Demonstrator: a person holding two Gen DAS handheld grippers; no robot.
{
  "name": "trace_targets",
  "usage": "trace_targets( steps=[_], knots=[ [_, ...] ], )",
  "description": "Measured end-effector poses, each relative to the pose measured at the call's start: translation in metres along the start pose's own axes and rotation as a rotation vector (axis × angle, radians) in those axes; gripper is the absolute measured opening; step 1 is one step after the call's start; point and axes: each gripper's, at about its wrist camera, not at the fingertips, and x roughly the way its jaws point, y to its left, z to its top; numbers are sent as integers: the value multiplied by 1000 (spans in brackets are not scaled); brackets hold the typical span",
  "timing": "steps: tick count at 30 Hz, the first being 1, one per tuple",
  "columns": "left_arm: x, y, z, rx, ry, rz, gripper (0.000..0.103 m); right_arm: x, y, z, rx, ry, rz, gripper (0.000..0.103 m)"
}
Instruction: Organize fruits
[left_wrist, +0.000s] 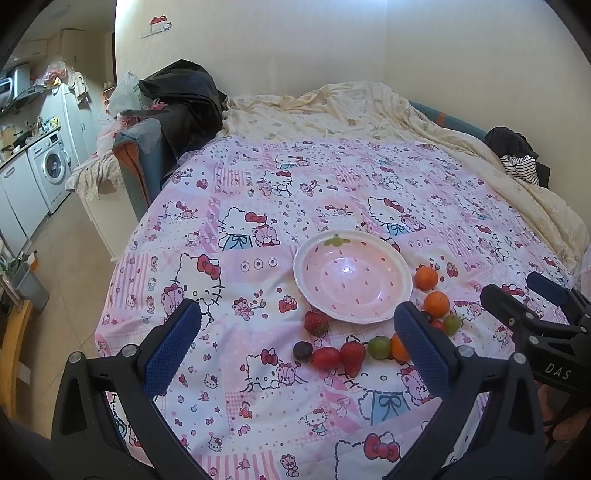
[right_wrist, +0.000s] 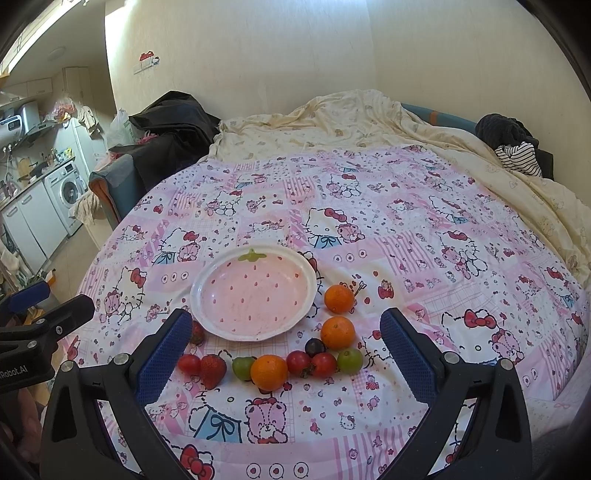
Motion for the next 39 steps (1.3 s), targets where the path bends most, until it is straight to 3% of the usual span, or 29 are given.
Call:
trace_targets(
  steps=[39],
  knots=[
    [1, 4, -2, -15, 11, -6, 103, -1, 0, -1, -1, 6, 0, 103]
  ],
)
